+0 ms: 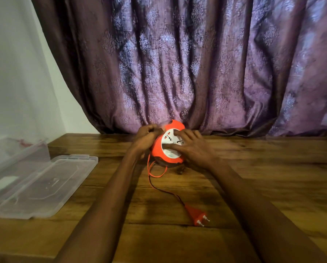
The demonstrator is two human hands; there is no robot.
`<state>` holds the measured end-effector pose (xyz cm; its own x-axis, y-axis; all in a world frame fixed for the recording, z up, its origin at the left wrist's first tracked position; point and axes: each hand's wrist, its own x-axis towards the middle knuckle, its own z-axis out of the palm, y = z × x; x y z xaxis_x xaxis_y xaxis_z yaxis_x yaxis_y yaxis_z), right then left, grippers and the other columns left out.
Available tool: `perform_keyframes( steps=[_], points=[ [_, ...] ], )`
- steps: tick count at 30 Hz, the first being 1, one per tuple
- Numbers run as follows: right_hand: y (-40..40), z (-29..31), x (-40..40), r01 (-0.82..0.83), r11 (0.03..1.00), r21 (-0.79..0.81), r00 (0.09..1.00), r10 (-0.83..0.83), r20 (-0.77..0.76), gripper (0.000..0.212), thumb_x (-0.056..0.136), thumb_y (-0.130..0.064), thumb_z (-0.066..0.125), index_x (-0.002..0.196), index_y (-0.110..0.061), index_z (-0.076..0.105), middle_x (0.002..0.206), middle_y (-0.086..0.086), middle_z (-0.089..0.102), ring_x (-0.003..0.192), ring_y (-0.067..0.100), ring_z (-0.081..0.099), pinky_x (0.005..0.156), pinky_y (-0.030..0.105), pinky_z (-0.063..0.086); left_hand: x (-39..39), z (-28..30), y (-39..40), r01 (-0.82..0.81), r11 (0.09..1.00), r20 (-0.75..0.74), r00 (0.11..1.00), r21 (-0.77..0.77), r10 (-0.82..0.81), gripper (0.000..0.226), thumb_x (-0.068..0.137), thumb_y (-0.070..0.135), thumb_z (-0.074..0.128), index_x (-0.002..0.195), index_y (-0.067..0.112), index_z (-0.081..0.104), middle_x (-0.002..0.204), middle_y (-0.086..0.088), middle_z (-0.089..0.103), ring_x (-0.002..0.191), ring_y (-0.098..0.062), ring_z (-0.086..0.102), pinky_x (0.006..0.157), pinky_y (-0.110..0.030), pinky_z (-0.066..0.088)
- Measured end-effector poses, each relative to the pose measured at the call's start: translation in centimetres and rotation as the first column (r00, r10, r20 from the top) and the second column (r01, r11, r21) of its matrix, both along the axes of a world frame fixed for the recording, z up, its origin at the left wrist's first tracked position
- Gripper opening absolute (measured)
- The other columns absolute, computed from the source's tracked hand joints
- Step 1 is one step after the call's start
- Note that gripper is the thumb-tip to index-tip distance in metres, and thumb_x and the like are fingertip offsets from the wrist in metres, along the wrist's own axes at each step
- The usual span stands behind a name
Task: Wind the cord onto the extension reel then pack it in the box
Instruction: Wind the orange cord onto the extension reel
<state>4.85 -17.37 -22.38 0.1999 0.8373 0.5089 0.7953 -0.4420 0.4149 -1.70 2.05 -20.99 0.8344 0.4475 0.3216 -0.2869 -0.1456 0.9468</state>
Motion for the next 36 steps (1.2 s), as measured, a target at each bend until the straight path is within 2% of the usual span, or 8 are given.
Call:
perform_keyframes(
  steps=[5,9,12,15,17,21,31,36],
  points=[
    [1.0,-0.3,0.2,0.058,0.987,0.148,0.991,-0.075,0.112,0.061,0.078,-0.039,0.063,0.137,-0.045,0.049,0.123,0.010,0.064,0.101,0.032,0.056,0.080,0.042,0.036,-0.2,0.3,-0.3,-0.002,1.000,0.073,0.997,-0.013,0.003,0.004,0.088,0.015,0.070,0.085,0.013,0.071,0.082,-0.013,0.068,0.073,-0.021,0.059,0.069,-0.034,0.049],
    [1.6,-0.3,0.1,0.301,0.828,0.473,0.938,-0.168,-0.302,0.065,0.072,-0.062,0.061,0.134,-0.045,0.051,0.095,0.004,0.076,0.091,0.031,0.066,0.078,0.041,0.046,0.1,0.9,-1.4,-0.050,0.985,0.151,0.988,0.168,0.024,0.009,0.085,0.015,0.075,0.089,0.015,0.067,0.082,-0.009,0.063,0.071,-0.014,0.054,0.064,-0.026,0.045],
    [2.8,0.2,-0.5,0.532,0.615,0.582,0.571,0.247,-0.783,0.064,0.071,-0.053,0.075,0.131,-0.037,0.057,0.104,0.002,0.076,0.092,0.021,0.071,0.074,0.028,0.051,0.6,0.5,-2.1,-0.153,0.941,0.205,0.974,0.303,0.093,0.021,0.080,0.018,0.079,0.096,0.013,0.067,0.096,-0.003,0.059,0.073,-0.002,0.054,0.068,-0.015,0.046],
    [3.5,0.4,-0.6,0.722,0.390,0.571,0.134,0.731,-0.669,0.038,0.079,-0.028,0.080,0.107,-0.005,0.070,0.081,0.011,0.073,0.053,0.013,0.069,0.043,0.023,0.050,1.0,-0.5,-2.4,-0.170,0.900,0.195,0.976,0.401,0.098,0.029,0.078,0.021,0.082,0.104,0.021,0.068,0.106,-0.001,0.050,0.082,-0.003,0.054,0.077,-0.008,0.045],
    [3.5,0.4,-0.6,0.772,0.353,0.528,0.062,0.785,-0.616,0.020,0.082,-0.026,0.075,0.085,-0.007,0.070,0.075,0.015,0.070,0.044,0.015,0.067,0.034,0.020,0.044,1.3,-0.8,-2.4,-0.156,0.911,0.183,0.979,0.381,0.091,0.033,0.078,0.020,0.081,0.109,0.019,0.070,0.111,-0.008,0.056,0.084,-0.006,0.056,0.081,-0.014,0.047],
    [3.3,0.8,-0.4,0.765,0.334,0.551,0.082,0.797,-0.598,0.019,0.085,-0.026,0.073,0.086,-0.007,0.070,0.080,0.020,0.071,0.040,0.012,0.064,0.033,0.019,0.043,1.7,-0.8,-2.7,-0.116,0.965,0.121,0.989,0.234,0.089,0.034,0.078,0.017,0.082,0.106,0.004,0.067,0.104,-0.013,0.068,0.086,-0.016,0.059,0.082,-0.037,0.052],
    [2.7,0.7,-0.8,0.637,0.507,0.580,0.054,0.722,-0.690,0.029,0.095,-0.042,0.062,0.095,-0.013,0.066,0.070,0.007,0.075,0.041,0.009,0.061,0.044,0.020,0.037,1.2,-0.8,-1.6,-0.195,0.935,0.122,0.979,0.295,0.166,0.017,0.082,0.017,0.078,0.093,0.010,0.066,0.077,0.001,0.063,0.066,-0.009,0.053,0.061,-0.022,0.045],
    [1.0,-0.3,0.7,0.325,0.771,0.547,0.854,0.008,-0.519,0.024,0.094,-0.036,0.060,0.114,-0.027,0.068,0.107,0.003,0.072,0.097,0.030,0.067,0.073,0.040,0.052,0.5,-0.4,0.2,-0.176,0.984,0.138,0.975,-0.001,0.175,0.017,0.090,0.014,0.068,0.074,0.013,0.063,0.053,0.010,0.058,0.045,-0.002,0.046,0.045,-0.020,0.040]
  ],
)
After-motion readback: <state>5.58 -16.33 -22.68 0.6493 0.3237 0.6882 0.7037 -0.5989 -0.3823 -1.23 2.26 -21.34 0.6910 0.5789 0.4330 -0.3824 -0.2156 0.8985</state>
